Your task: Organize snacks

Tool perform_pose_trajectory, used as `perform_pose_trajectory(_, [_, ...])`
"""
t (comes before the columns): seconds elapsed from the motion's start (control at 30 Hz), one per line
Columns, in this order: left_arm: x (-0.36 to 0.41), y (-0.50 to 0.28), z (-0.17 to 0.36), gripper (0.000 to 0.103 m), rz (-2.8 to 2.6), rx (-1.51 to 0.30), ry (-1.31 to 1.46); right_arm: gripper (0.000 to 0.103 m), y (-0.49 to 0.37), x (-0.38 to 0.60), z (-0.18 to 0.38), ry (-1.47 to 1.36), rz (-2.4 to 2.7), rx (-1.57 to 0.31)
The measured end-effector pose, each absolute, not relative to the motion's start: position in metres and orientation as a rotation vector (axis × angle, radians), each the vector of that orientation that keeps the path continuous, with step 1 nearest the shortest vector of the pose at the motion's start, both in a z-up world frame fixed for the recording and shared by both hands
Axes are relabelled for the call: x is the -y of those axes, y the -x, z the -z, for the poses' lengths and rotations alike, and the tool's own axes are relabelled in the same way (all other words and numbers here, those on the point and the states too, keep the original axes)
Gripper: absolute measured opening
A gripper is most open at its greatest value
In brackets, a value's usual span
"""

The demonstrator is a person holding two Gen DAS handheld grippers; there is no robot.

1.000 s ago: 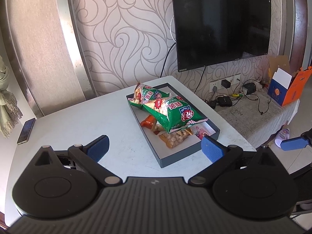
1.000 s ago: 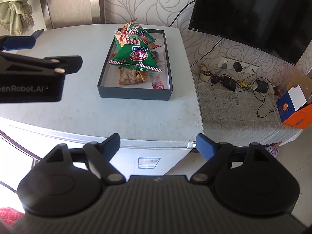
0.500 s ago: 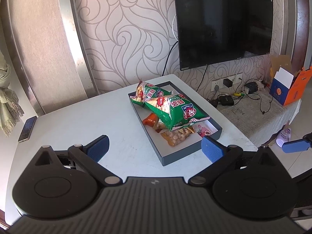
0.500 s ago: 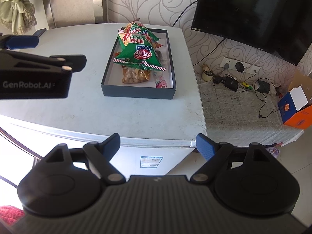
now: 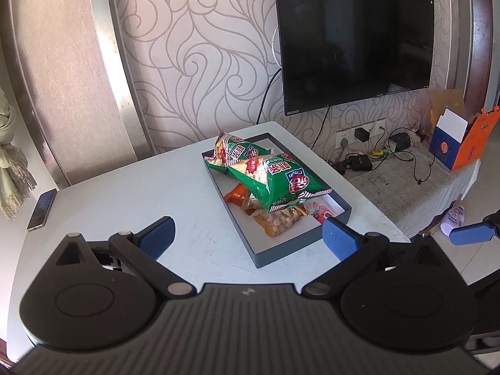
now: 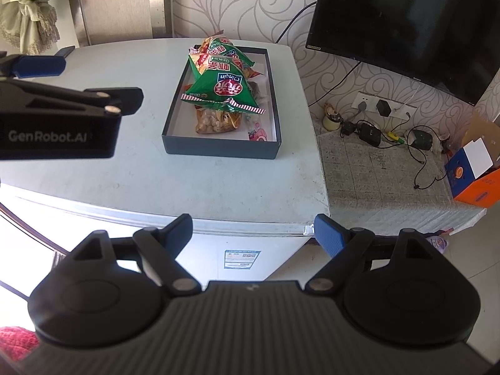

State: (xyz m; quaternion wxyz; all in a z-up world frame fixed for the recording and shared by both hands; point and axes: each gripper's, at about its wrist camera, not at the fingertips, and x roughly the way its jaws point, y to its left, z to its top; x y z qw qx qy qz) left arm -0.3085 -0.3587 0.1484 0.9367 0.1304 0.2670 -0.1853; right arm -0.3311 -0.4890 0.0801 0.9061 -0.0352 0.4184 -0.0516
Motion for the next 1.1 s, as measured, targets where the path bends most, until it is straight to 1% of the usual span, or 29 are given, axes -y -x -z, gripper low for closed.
perform_pose_trajectory(0.83, [0.3584, 0.3084, -0.1508, 0.102, 0.384, -0.544, -0.267, 0.086, 0.3325, 0.4853, -0.0802, 0.077, 0.101, -0.864])
perform_pose_trajectory(1.1, [0.3600, 0.3090, -0.1529, 0.101, 0.413, -0.515, -0.270, 0.086, 0.3360, 0.4831, -0.0815, 0.078, 0.104, -0.860])
